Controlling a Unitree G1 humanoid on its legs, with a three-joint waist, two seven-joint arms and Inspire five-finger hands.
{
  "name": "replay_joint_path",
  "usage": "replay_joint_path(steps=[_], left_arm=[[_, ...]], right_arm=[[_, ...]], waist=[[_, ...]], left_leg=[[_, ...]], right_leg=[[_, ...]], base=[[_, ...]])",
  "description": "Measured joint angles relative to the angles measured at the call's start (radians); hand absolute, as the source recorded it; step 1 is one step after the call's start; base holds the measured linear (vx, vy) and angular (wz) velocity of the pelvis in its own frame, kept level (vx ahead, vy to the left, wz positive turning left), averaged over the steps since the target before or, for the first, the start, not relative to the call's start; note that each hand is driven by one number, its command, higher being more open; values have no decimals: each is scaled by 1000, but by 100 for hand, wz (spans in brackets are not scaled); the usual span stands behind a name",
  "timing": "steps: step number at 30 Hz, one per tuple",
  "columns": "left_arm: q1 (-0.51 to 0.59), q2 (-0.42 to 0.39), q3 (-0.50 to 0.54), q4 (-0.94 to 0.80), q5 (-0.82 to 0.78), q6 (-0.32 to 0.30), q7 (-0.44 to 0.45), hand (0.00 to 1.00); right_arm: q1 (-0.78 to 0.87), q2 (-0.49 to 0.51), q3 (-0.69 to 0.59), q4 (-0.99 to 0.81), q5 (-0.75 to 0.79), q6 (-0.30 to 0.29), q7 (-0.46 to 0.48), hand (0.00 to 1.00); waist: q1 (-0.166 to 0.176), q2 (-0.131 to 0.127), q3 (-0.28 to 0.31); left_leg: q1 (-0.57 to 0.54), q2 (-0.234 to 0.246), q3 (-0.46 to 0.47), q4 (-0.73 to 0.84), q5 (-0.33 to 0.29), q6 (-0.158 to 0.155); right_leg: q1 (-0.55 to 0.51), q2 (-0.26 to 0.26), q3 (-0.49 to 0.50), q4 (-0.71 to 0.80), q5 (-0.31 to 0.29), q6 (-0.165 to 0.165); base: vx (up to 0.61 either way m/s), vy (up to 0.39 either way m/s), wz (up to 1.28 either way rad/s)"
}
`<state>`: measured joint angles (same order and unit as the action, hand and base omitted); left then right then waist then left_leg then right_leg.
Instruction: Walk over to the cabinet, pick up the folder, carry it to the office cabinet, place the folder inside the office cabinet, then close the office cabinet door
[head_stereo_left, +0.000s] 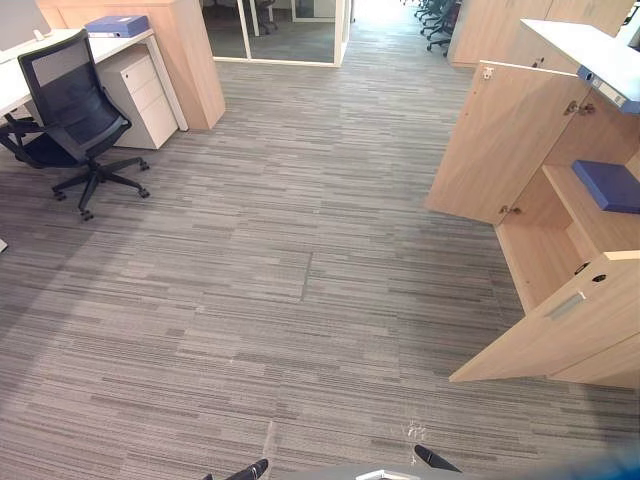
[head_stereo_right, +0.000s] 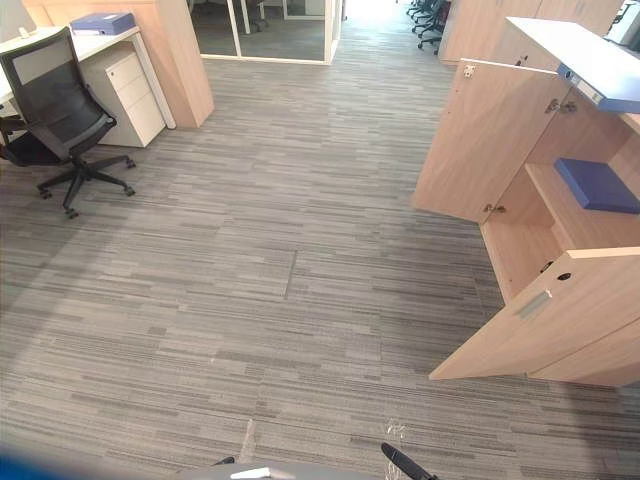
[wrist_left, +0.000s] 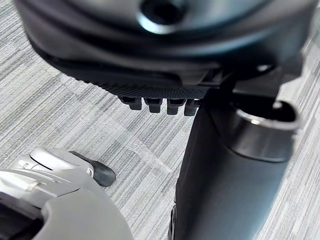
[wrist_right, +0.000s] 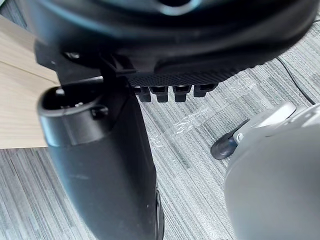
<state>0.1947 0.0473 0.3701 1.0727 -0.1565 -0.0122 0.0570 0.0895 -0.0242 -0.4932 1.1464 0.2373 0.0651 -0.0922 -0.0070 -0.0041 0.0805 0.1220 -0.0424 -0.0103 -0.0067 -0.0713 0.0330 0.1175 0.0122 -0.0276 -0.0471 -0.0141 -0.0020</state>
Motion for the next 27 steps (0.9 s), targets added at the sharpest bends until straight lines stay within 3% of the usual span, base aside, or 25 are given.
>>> replay_joint_path(steps=[7,13,27], left_arm=[[-17,24,-79,0,13,1,-15,100],[-46,27,-163,-13,92,-1,-1,100],[-45,47,-201,-27,188,-10,61,100]], right_arm=[[-21,5,-21,-1,0,10,2,100],[-55,4,-31,-17,-6,20,9,100],[-54,16,-15,-13,-40,12,-22,100]], waist=[[-1,7,11],[-1,30,45],[0,8,39]], left_leg=[[6,-5,-16,5,1,2],[31,-9,-22,15,2,4],[18,-11,-27,10,4,7]], right_leg=[[17,-4,-18,-6,0,7],[13,-13,-25,65,-24,31],[30,-14,-42,0,-4,23]], base=[[-11,-5,7],[-44,21,2],[2,-17,1]])
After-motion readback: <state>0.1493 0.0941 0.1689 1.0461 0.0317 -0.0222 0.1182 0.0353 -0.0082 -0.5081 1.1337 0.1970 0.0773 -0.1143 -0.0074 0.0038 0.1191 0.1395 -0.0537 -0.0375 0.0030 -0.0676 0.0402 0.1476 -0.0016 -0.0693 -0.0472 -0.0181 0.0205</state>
